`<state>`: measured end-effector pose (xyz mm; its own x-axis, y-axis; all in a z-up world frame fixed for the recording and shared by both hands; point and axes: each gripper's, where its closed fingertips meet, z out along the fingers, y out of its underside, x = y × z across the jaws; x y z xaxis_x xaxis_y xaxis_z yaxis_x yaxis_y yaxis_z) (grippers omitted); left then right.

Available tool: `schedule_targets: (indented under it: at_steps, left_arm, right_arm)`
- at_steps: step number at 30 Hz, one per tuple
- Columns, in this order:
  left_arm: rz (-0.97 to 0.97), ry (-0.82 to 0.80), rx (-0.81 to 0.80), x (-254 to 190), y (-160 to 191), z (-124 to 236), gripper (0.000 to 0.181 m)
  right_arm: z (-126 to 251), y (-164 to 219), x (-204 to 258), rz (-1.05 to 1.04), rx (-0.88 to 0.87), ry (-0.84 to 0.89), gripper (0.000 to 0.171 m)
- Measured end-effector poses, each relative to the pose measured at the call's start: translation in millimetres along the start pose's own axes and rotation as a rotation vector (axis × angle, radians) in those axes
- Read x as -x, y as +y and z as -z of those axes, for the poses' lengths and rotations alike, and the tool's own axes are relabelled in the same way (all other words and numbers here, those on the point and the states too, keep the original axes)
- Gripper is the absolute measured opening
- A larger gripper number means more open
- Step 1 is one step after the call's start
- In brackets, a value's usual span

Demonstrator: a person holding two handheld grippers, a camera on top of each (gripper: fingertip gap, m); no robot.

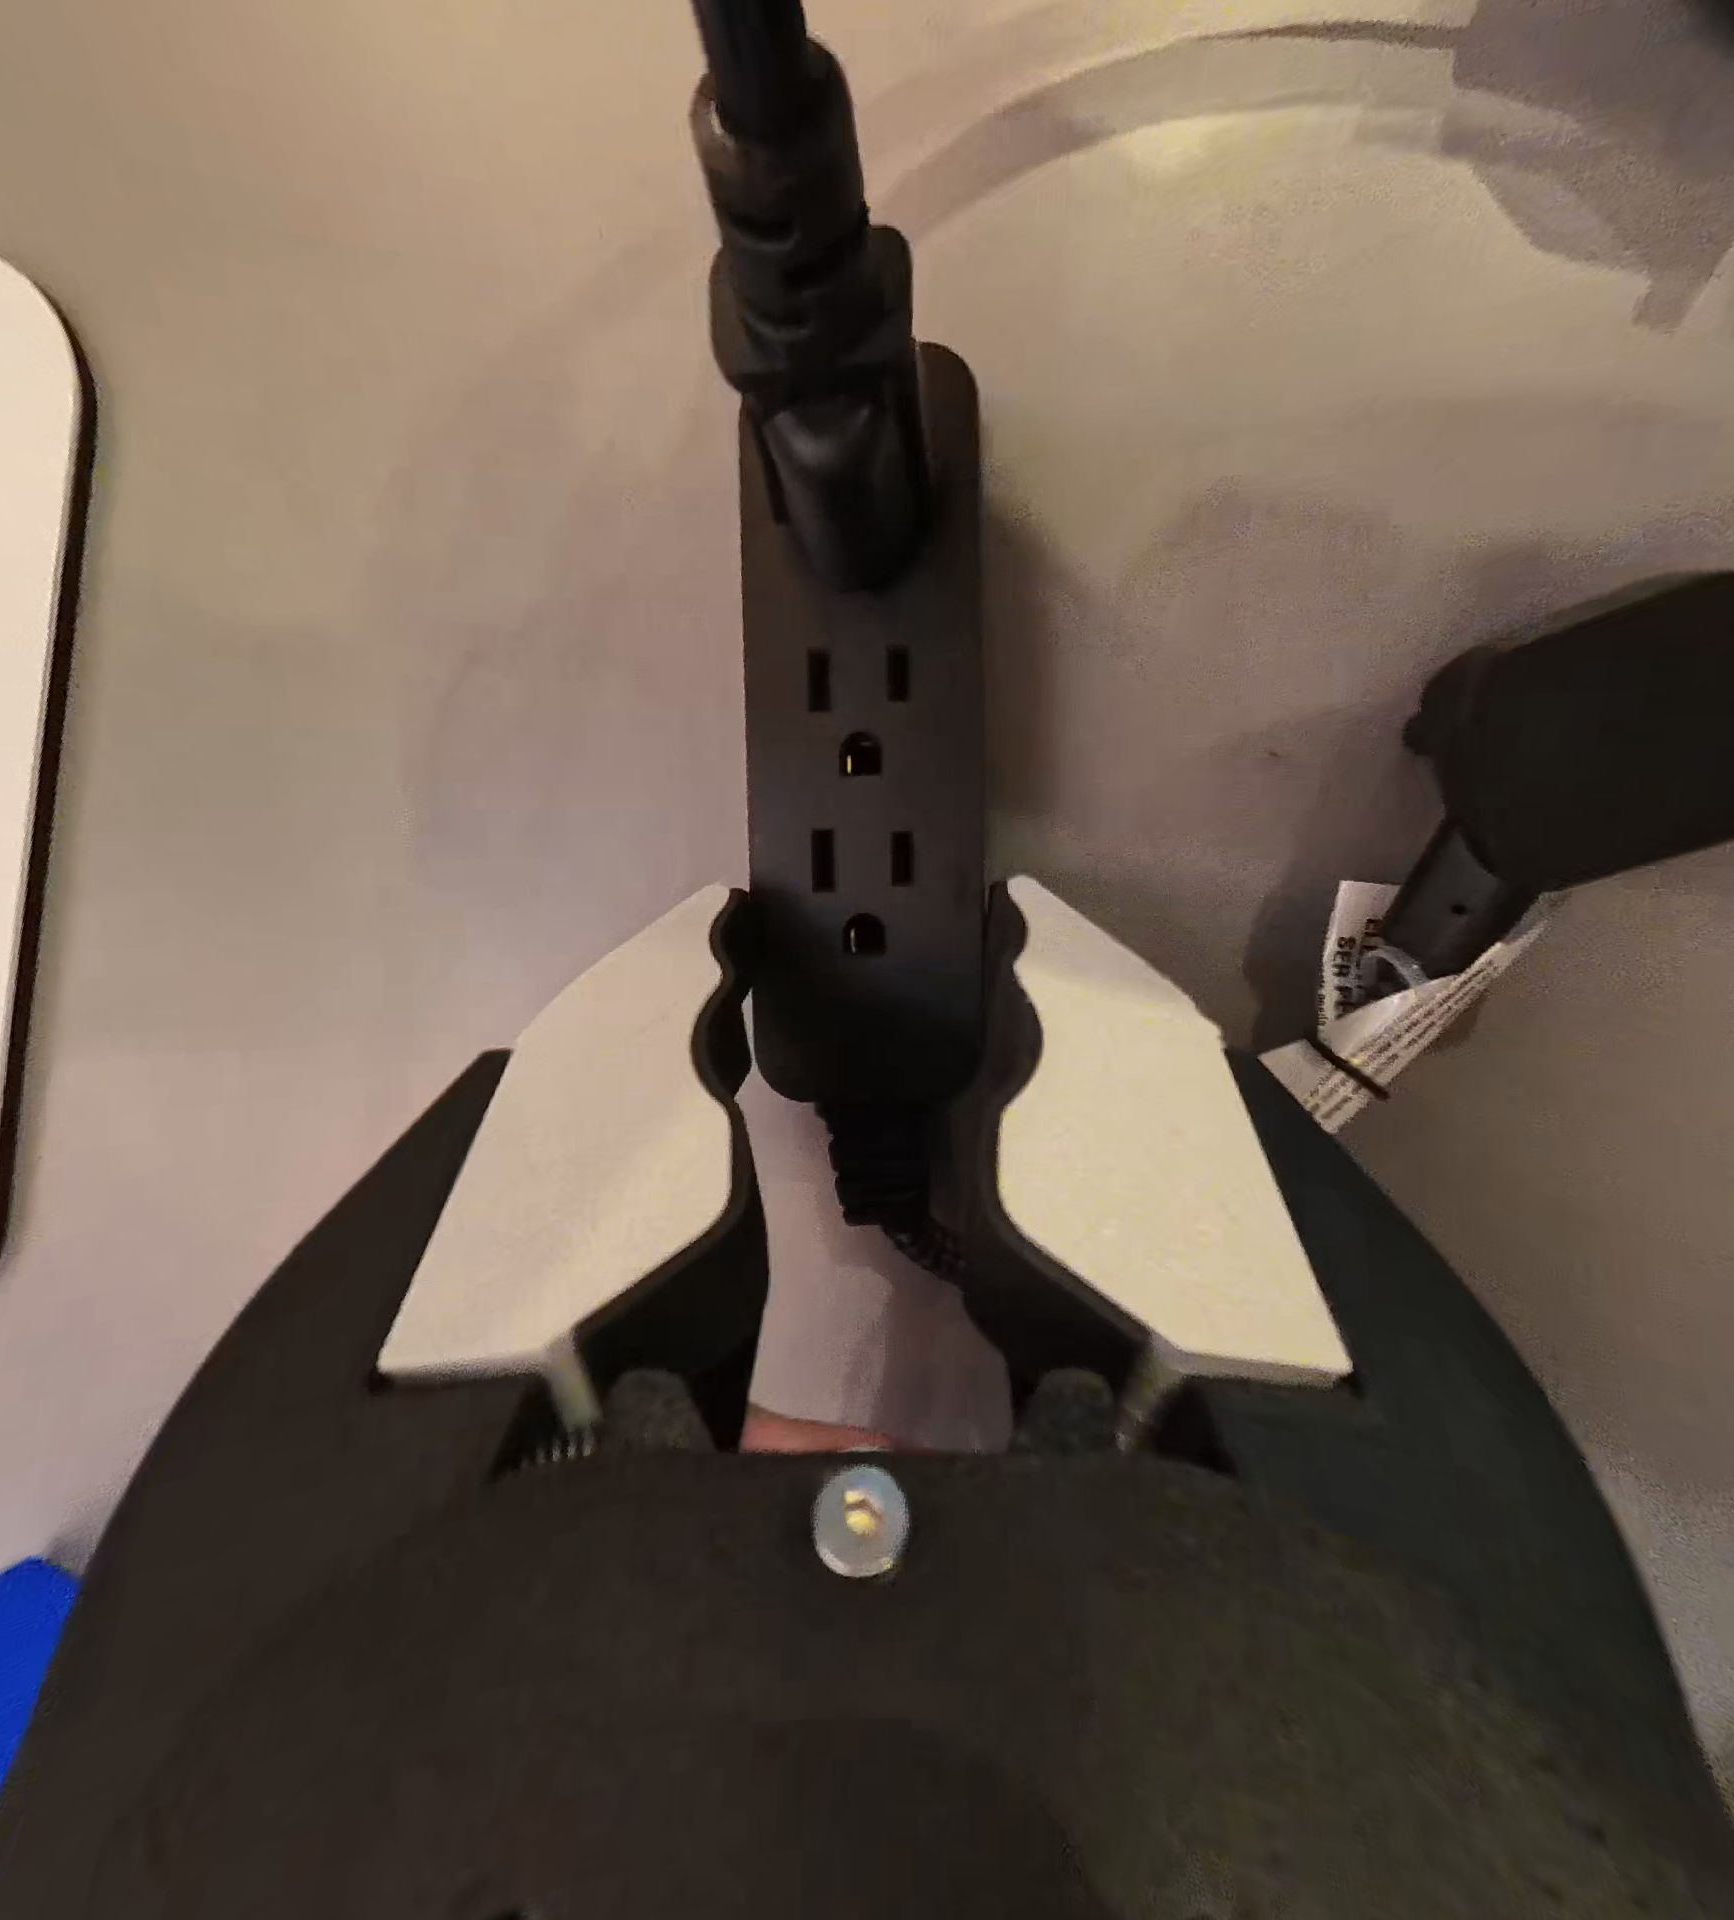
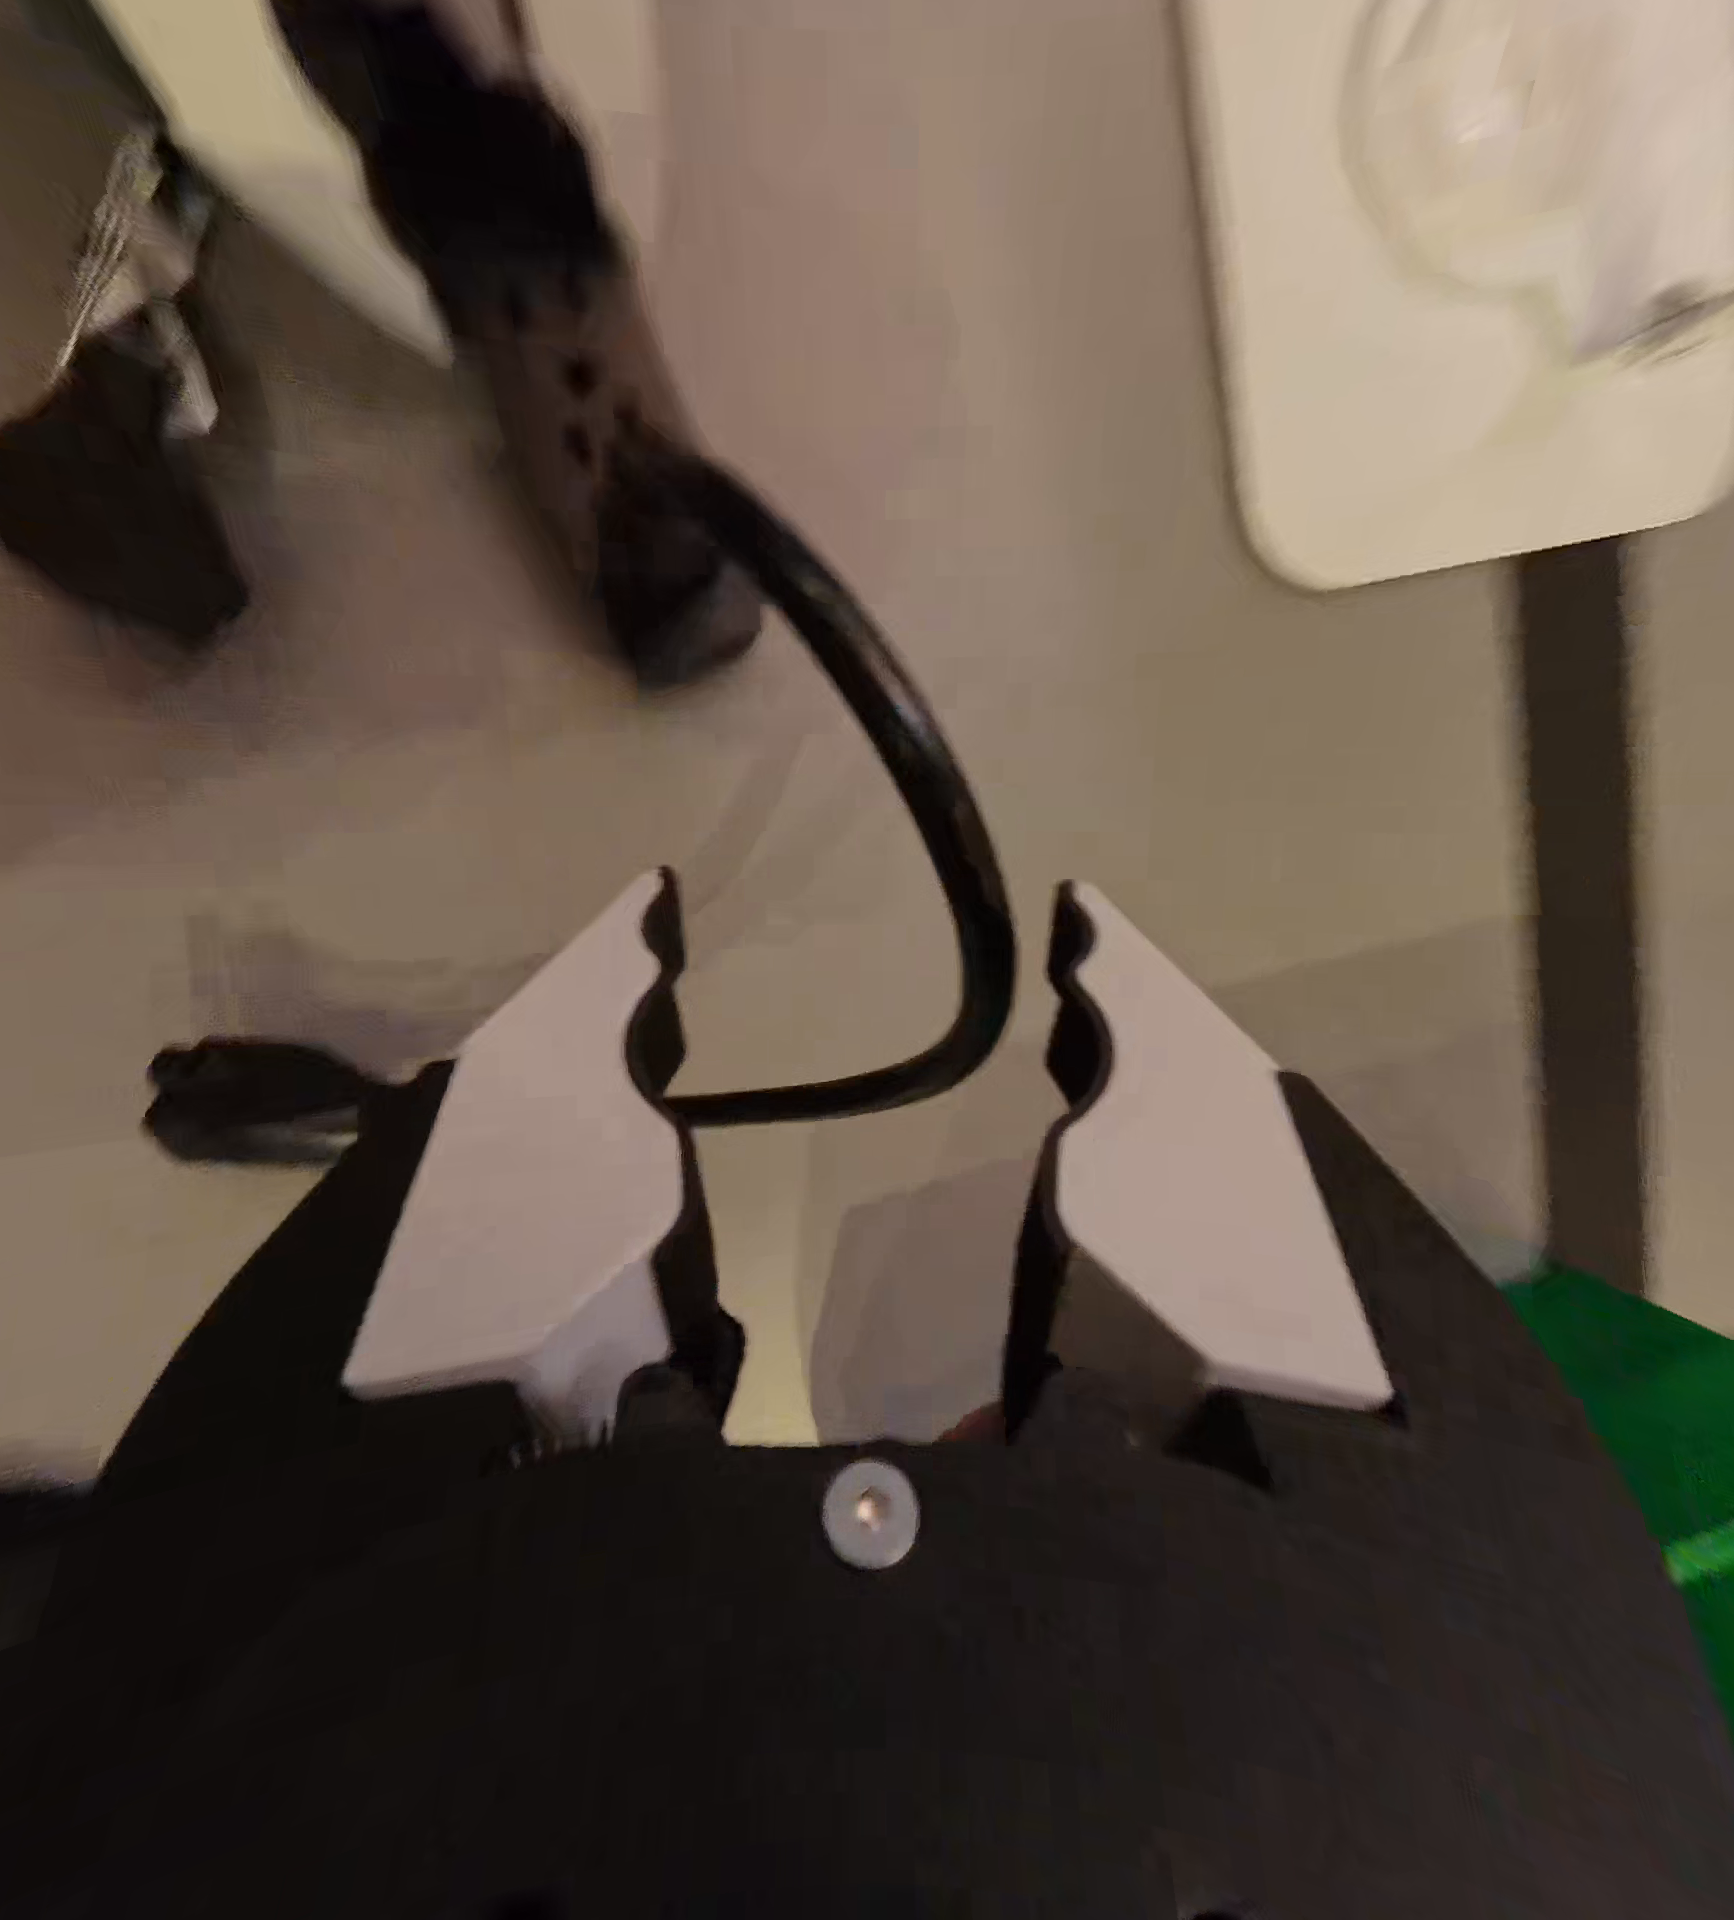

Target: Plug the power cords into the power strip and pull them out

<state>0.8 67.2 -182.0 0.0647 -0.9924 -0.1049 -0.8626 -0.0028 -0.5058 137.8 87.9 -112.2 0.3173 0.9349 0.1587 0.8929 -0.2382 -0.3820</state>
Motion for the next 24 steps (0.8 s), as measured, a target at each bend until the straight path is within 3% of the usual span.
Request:
schedule_targets:
  at_steps: [5,11,14,18,21,24]
  left_arm:
    - [-0.123,0.035,0.058,12,3,-1,0.043]
    - [-0.201,0.008,0.101,36,-3,-11,0.049]
    - [-0.151,0.014,0.087,45,-9,-14,0.058]
    - [0.039,0.032,-0.01,55,-21,-2,0.066]
    - [0.23,-0.018,-0.066,67,-23,10,0.061]
    - [0.286,-0.004,-0.13,60,-32,15,0.06]
  right_arm:
    - [-2,9,16,-0.092,-0.04,-0.104,0.0]
    - [12,10,46,-0.273,-0.043,-0.01,0.0]
    - [14,15,54,-0.397,-0.065,0.081,0.0]
    - [19,21,54,-0.543,-0.122,0.164,0.0]
    - [21,25,59,-0.62,-0.161,0.177,0.0]
    - [21,27,66,-0.655,-0.159,0.204,0.0]
